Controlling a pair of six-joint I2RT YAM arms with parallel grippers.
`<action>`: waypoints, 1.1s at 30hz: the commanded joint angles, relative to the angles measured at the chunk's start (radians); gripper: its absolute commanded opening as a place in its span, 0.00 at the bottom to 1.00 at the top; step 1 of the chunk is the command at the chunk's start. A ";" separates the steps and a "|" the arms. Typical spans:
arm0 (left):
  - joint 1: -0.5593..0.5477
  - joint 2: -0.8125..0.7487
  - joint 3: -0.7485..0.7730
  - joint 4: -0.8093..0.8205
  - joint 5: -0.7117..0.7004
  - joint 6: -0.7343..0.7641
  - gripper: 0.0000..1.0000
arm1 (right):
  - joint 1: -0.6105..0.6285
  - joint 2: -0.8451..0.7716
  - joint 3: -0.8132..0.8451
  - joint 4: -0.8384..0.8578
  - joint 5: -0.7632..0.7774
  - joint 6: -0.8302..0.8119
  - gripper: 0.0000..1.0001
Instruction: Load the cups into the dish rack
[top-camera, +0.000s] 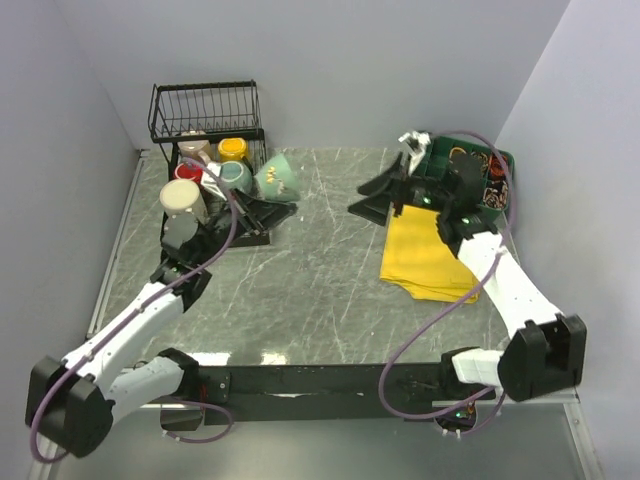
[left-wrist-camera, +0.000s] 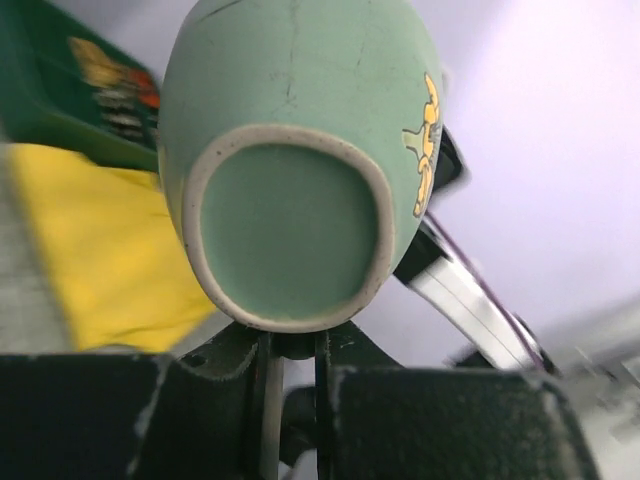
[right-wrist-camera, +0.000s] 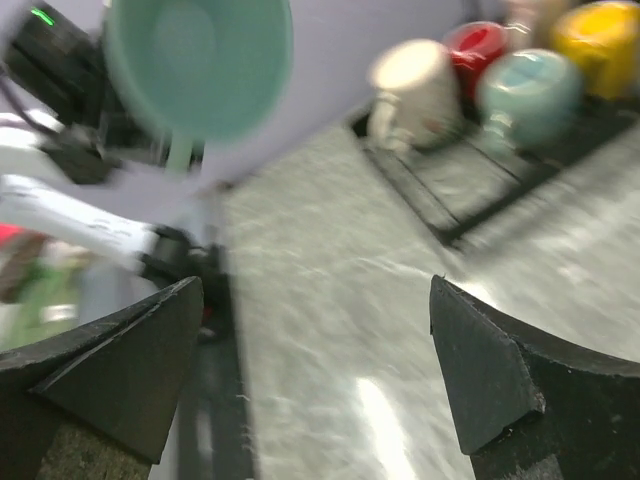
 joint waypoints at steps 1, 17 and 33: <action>0.083 -0.069 -0.001 -0.332 -0.198 0.175 0.01 | -0.095 -0.124 -0.117 -0.225 0.092 -0.313 1.00; 0.233 0.328 0.287 -0.861 -0.701 0.324 0.01 | -0.343 -0.196 -0.293 -0.179 0.046 -0.353 1.00; 0.233 0.697 0.568 -1.061 -0.875 0.291 0.01 | -0.376 -0.205 -0.300 -0.153 0.023 -0.326 1.00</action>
